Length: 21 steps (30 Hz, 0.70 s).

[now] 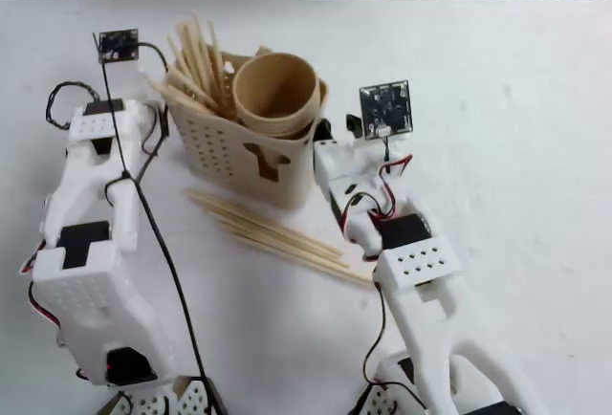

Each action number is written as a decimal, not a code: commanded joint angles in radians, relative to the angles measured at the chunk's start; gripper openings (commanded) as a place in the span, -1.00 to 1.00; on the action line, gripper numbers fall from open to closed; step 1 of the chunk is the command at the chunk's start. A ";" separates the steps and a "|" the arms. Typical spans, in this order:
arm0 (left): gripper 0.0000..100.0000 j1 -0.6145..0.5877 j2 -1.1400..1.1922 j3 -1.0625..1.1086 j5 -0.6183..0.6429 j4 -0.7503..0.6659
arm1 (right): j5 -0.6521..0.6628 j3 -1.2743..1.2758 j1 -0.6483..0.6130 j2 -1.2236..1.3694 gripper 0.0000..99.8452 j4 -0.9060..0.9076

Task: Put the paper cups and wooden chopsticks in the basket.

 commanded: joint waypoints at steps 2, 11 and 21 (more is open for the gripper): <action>-0.76 0.008 -0.008 -0.041 -0.006 0.003 | 0.012 -0.018 0.048 -0.058 -0.74 0.097; -0.76 -0.028 0.042 -0.052 -0.003 -0.046 | 0.012 -0.012 0.053 -0.357 -0.73 0.521; -0.76 -0.036 0.044 -0.051 -0.003 -0.046 | 0.227 0.249 -0.367 -0.714 -0.74 0.504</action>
